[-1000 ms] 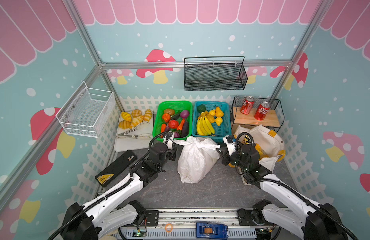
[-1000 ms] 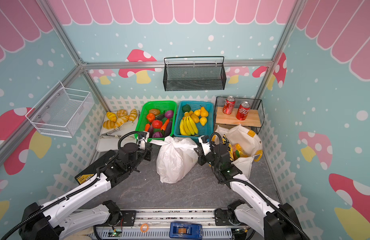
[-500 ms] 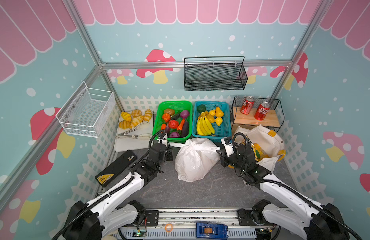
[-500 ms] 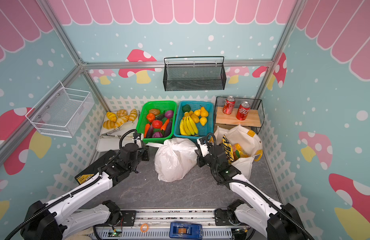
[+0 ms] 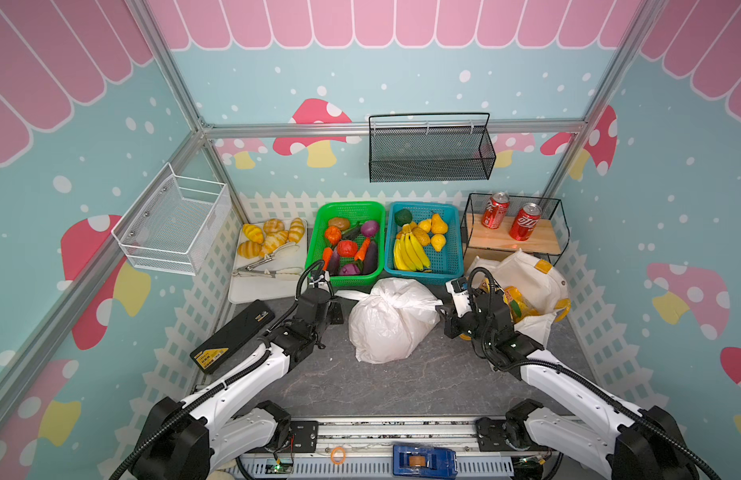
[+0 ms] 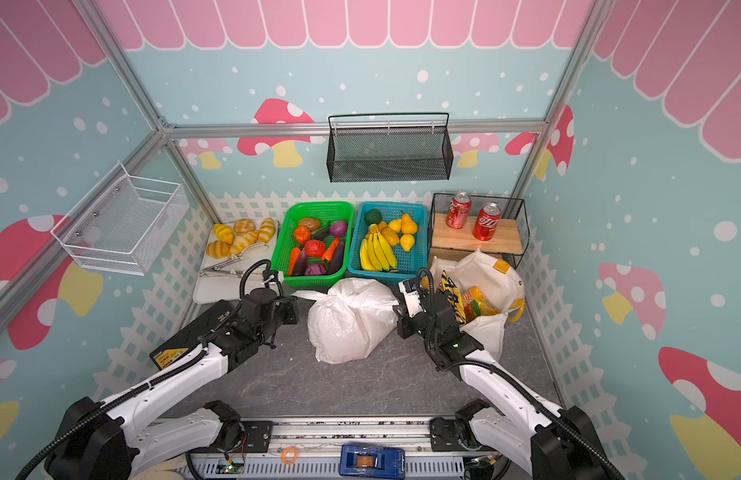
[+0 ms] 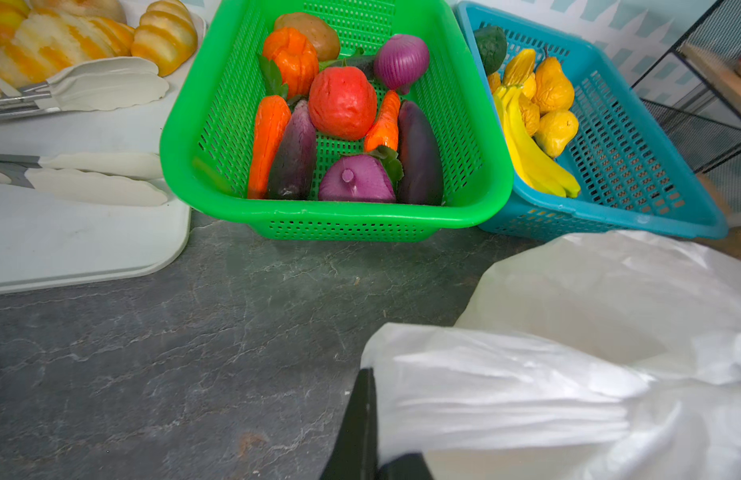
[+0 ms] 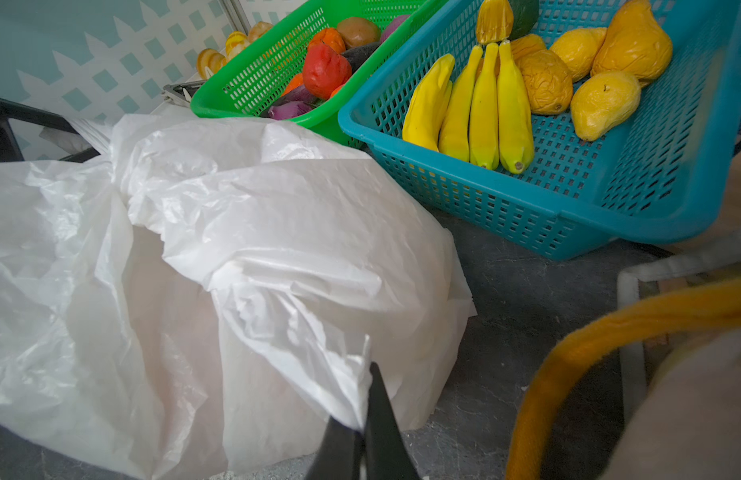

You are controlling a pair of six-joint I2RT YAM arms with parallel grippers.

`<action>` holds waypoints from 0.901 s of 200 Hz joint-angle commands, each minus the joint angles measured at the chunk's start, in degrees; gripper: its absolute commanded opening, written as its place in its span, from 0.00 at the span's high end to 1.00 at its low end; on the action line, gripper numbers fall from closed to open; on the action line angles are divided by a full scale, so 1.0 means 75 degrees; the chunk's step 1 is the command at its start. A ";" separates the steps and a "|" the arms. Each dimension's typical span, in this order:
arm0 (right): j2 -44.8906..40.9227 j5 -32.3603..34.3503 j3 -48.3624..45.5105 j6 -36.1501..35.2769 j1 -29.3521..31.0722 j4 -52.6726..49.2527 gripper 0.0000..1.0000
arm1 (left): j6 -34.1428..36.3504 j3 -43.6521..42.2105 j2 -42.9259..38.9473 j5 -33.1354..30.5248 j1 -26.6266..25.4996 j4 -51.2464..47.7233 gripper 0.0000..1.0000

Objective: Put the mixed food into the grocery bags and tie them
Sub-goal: 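Grasp the white bag's knot with the left gripper while right reaches toward tote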

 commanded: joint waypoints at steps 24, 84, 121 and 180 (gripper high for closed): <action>0.0138 0.0409 -0.0213 0.0170 -0.0408 -0.0550 1.00 | -0.0607 -0.0287 0.0001 -0.0217 0.0376 -0.0043 1.00; -0.0923 0.0115 0.0450 -0.0925 0.0068 -0.0170 0.60 | -0.0560 -0.0141 -0.1100 0.0675 0.0287 0.0112 0.48; -0.0947 -0.0374 0.1315 -0.1858 0.0320 -0.0104 0.47 | -0.0581 -0.0097 -0.2105 0.0066 0.0310 -0.0241 0.29; 0.0894 -0.2322 0.2943 -0.3612 0.0586 -0.0514 0.13 | -0.0775 0.0520 -0.2499 0.1114 0.0313 -0.0695 0.21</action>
